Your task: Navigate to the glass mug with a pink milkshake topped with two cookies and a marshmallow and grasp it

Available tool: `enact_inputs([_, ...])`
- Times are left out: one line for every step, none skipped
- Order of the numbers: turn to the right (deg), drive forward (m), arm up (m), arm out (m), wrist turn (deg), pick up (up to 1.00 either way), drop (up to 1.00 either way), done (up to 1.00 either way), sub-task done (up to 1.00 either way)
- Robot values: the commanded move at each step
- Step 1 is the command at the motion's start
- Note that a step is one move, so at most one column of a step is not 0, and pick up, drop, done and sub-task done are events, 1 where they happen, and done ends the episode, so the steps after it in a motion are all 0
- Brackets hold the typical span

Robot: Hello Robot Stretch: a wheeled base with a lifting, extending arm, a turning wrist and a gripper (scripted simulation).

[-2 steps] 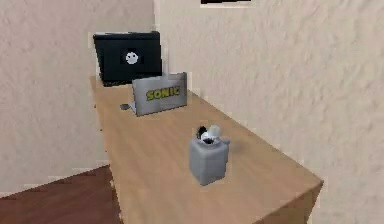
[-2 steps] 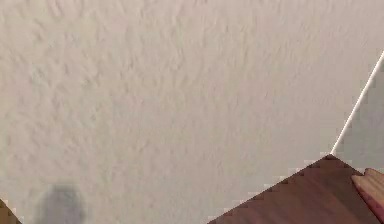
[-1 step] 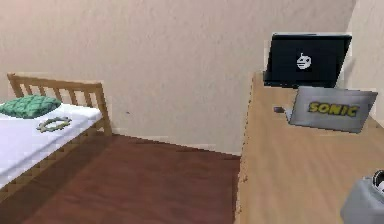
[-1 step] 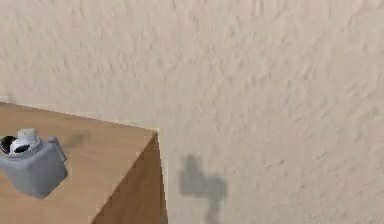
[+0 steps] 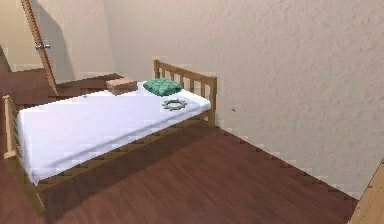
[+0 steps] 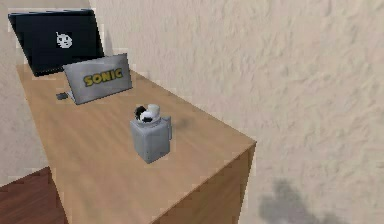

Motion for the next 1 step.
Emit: enact_inputs([0.0,0.0,0.5,0.0,0.0,0.0,0.0,0.0,0.0])
